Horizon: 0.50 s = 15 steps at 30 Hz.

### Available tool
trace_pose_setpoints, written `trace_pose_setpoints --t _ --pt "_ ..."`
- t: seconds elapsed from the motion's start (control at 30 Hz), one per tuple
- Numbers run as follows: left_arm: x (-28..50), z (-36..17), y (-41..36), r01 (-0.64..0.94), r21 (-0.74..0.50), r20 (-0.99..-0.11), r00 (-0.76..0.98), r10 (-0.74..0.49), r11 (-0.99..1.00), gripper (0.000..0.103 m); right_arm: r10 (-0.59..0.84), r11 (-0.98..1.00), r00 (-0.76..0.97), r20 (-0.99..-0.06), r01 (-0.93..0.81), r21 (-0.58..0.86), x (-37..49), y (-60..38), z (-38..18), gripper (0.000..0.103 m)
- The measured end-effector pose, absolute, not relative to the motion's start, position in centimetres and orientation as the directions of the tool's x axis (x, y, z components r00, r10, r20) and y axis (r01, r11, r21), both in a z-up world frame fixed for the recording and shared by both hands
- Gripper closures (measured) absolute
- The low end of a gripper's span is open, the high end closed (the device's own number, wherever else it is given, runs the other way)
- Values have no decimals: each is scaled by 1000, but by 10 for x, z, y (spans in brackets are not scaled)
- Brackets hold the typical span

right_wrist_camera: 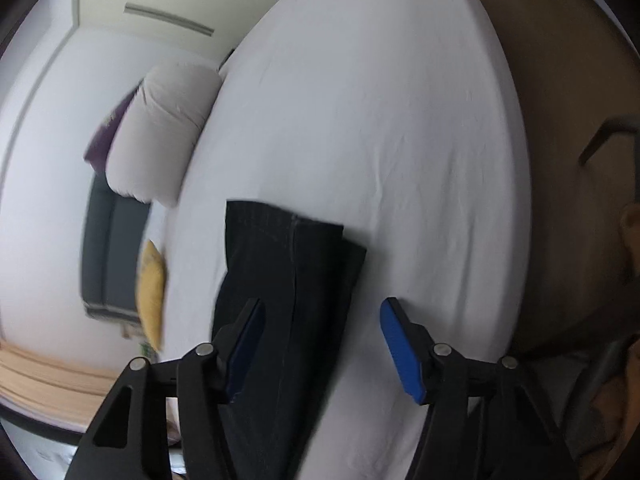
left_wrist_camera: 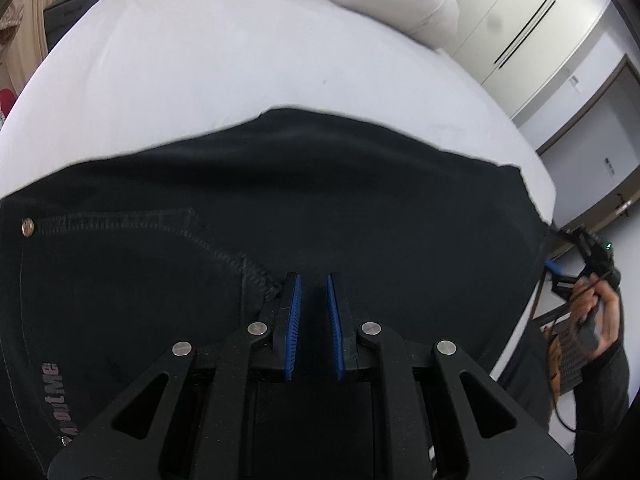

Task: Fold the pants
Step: 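Grasp the folded leg hems with the right gripper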

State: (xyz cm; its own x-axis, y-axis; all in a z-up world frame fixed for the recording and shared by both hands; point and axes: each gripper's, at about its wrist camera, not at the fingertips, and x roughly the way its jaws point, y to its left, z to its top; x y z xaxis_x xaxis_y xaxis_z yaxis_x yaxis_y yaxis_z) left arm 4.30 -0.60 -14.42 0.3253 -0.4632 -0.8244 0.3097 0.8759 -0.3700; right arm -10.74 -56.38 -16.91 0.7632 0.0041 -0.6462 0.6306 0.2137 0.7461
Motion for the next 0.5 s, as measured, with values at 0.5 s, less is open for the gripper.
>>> trace_pose_setpoints --t 0.5 --pt "43 -162 -1 292 -402 -822 304 -482 868 90 76 93 918 -389 382 919 -116 -585 -196 67"
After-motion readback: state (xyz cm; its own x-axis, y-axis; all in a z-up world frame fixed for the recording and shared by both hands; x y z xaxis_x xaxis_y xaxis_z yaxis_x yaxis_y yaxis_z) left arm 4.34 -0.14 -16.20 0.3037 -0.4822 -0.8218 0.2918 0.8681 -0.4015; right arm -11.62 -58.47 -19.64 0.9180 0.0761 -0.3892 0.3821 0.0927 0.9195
